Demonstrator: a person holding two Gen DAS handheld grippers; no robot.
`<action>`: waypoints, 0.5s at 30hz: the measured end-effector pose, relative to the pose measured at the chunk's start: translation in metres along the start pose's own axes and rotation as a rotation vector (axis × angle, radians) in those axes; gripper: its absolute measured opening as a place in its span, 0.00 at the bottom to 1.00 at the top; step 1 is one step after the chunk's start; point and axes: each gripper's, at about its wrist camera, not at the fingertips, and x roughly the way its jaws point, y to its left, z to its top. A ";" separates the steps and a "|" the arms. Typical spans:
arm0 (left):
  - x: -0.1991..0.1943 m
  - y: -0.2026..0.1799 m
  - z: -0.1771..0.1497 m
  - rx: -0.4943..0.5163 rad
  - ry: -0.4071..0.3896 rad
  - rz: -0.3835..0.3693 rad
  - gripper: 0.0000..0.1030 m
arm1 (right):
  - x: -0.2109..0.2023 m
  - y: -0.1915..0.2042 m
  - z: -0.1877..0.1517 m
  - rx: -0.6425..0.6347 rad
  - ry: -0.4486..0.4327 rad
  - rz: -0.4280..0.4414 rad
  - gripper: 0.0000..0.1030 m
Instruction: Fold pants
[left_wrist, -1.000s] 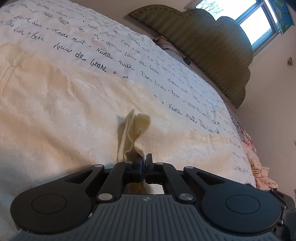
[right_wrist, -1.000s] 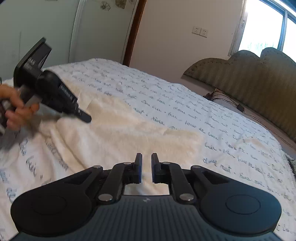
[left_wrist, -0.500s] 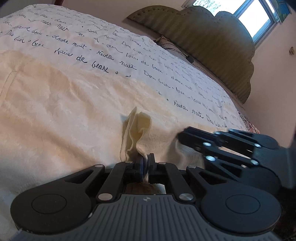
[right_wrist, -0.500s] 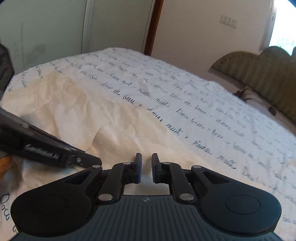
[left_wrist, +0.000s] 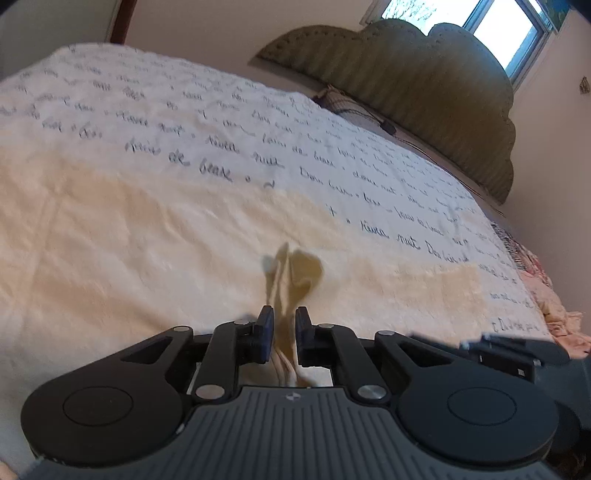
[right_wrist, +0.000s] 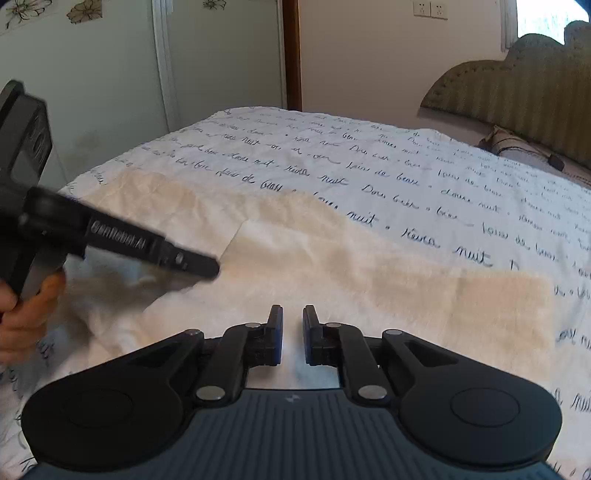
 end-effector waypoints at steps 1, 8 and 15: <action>-0.002 -0.004 0.005 0.015 -0.021 0.000 0.15 | 0.001 0.002 -0.006 0.021 0.007 0.035 0.11; 0.028 -0.048 0.027 0.180 0.034 -0.078 0.34 | 0.007 0.029 -0.010 0.024 -0.034 0.049 0.12; 0.069 -0.048 0.022 0.267 0.035 0.060 0.33 | 0.013 0.051 -0.018 -0.052 0.000 0.019 0.12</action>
